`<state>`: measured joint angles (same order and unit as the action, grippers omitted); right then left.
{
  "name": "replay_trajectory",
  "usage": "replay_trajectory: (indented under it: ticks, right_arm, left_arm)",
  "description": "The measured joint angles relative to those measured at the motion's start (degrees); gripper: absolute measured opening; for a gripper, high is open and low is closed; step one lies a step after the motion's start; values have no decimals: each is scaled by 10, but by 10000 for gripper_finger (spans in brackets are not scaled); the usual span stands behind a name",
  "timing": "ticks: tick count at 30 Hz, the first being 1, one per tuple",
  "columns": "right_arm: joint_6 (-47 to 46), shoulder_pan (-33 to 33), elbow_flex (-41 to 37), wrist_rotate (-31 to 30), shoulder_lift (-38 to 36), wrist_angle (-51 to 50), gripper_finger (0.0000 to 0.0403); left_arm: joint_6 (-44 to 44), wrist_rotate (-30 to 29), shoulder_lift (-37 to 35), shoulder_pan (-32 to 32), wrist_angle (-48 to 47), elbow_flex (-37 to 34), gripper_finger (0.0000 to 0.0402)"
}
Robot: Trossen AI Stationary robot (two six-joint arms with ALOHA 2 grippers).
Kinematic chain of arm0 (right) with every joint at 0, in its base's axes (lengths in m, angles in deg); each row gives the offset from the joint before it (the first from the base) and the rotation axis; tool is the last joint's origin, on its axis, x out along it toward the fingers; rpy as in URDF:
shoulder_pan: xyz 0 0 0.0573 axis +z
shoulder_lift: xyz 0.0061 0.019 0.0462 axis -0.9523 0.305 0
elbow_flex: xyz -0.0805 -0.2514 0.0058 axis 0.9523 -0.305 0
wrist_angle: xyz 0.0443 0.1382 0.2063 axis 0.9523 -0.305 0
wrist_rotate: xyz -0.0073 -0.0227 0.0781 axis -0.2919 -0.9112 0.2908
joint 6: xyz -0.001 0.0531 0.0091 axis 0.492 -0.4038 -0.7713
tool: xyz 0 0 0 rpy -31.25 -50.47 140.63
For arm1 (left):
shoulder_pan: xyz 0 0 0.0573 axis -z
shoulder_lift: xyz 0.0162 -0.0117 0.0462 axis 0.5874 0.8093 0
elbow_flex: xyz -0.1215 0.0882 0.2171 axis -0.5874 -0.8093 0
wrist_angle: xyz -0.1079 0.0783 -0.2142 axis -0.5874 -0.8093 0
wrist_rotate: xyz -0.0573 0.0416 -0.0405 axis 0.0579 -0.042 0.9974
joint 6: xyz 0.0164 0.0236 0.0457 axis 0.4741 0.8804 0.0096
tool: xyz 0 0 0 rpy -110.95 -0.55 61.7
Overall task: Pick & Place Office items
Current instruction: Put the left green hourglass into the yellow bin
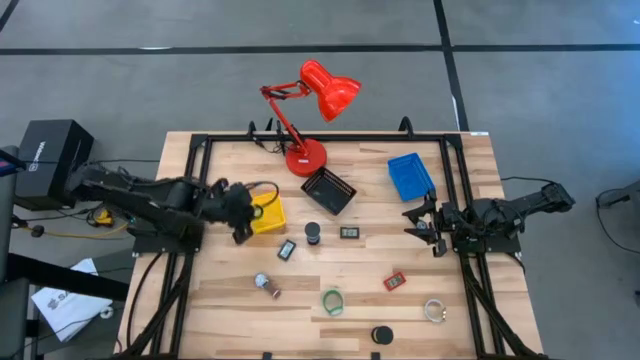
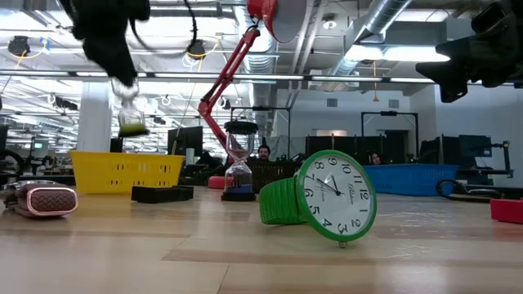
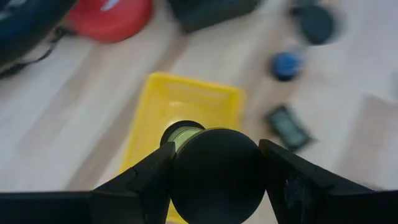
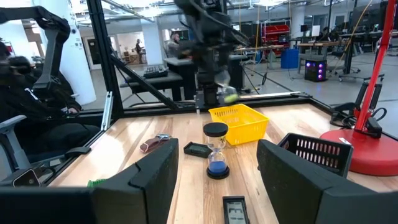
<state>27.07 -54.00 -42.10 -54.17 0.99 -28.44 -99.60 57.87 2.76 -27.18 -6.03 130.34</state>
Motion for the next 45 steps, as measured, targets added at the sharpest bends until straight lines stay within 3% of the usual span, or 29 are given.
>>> replay_trajectory:
  ticks: [8,19,25,38,45]
  right_arm:
    - [0,0,0,0,0,0,210]
    - [0,0,0,0,0,0,210]
    - [0,0,0,0,0,0,210]
    - [0,0,0,0,0,0,210]
    - [0,0,0,0,0,0,210]
  left_arm:
    - [-33,88,0,-96,8,-64,208]
    - [-121,92,0,-122,17,-116,220]
    - [-123,92,0,-145,19,-116,218]
    - [-124,125,0,-182,18,-116,266]
    - [-119,125,0,-194,18,-116,270]
